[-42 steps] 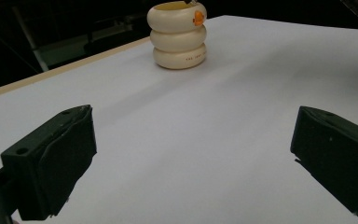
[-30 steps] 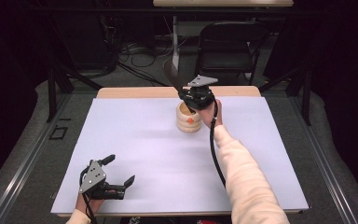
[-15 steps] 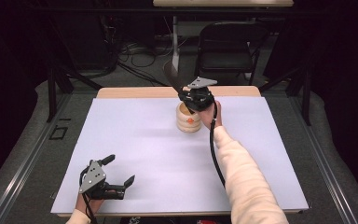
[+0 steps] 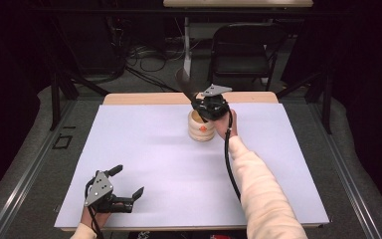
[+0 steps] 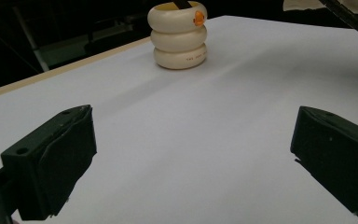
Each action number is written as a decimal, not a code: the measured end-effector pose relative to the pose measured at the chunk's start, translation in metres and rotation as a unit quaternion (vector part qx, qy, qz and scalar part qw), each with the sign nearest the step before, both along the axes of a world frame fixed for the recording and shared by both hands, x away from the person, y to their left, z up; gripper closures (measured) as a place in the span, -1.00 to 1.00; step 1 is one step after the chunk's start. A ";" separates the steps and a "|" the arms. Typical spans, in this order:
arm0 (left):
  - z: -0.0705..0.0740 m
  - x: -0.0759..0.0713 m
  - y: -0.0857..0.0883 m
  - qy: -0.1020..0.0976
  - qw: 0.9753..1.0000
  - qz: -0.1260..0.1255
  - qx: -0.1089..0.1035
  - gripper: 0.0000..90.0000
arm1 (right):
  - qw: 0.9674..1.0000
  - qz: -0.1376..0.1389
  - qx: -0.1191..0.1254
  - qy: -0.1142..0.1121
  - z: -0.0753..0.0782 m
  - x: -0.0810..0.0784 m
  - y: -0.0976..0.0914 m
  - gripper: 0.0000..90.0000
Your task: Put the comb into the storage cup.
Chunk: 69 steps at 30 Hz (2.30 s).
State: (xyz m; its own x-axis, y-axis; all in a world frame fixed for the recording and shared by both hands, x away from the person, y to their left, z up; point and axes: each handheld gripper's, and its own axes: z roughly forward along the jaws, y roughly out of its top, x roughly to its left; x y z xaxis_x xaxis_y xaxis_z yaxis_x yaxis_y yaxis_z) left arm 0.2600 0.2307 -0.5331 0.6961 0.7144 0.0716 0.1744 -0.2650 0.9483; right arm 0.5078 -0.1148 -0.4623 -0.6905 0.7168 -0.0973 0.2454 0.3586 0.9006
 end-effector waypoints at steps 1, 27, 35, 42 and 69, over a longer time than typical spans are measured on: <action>0.000 0.000 0.000 0.000 1.000 0.000 0.000 -0.99 | 1.000 0.000 -0.001 0.002 0.000 0.000 0.000 0.61; 0.000 0.000 0.000 0.000 1.000 0.000 0.000 -0.99 | 1.000 -0.003 -0.006 0.020 -0.011 0.003 -0.002 0.61; 0.000 0.000 0.000 0.000 1.000 0.000 0.000 -0.99 | 1.000 -0.004 -0.008 0.027 -0.015 0.003 -0.002 0.61; 0.000 0.000 0.000 0.000 1.000 0.000 0.001 -0.99 | 0.999 -0.005 -0.012 0.031 -0.018 0.005 -0.002 0.61; 0.000 0.000 0.000 0.001 1.000 0.000 0.002 -0.99 | 0.999 -0.009 -0.022 0.047 -0.027 0.007 -0.001 0.60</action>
